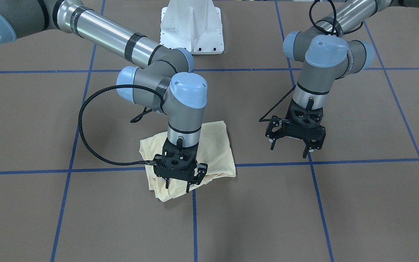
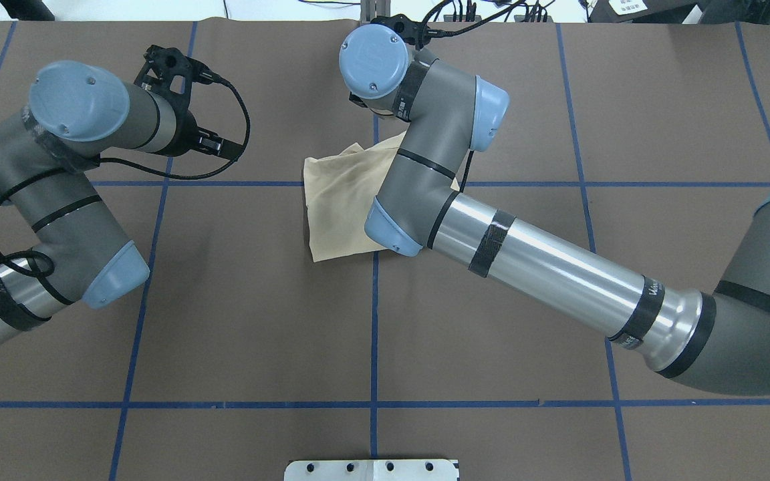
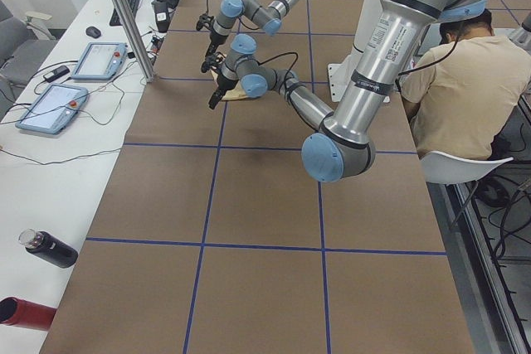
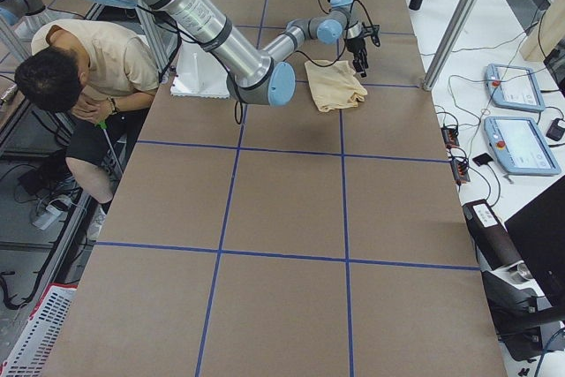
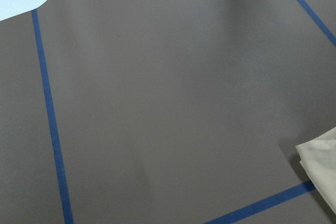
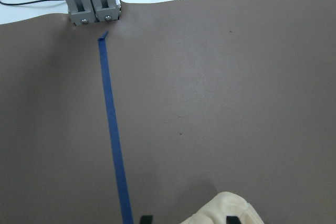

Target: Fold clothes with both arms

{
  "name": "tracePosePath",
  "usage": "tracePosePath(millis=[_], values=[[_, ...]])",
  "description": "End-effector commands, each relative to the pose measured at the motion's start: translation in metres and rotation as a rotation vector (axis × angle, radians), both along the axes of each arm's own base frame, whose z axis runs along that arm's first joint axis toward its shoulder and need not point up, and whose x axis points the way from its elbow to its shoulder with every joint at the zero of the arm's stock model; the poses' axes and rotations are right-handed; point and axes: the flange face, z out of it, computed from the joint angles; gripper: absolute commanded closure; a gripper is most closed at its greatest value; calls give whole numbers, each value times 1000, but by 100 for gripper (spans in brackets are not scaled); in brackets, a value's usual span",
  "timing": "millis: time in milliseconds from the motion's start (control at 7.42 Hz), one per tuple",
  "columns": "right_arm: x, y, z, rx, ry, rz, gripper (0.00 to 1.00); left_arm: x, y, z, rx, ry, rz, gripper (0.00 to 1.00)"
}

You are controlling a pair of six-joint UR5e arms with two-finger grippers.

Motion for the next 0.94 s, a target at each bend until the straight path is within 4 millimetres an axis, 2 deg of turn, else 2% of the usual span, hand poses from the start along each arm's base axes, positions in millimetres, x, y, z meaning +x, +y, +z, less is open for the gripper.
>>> tracePosePath(millis=[0, 135, 270, 404, 539, 674, 809], values=[[44, 0, -9, -51, -44, -93, 0, -8, 10, -9, -2, 27, 29, 0], [88, 16, 4, -34, -30, -126, 0, -29, 24, -5, 1, 32, 36, 0], [147, 41, 36, -17, -21, -180, 0, -57, 43, 1, -12, 20, 41, 0], [217, 69, 72, 19, -2, -248, 0, -89, 63, -3, -20, -6, 40, 0], [277, 90, 107, 41, 30, -322, 0, -127, 75, -3, -5, -63, 44, 0], [336, 102, 147, 47, 50, -383, 0, -169, 77, 5, 19, -126, 47, 0], [406, 108, 191, 60, 61, -441, 0, -221, 73, 27, 47, -180, 72, 0]])
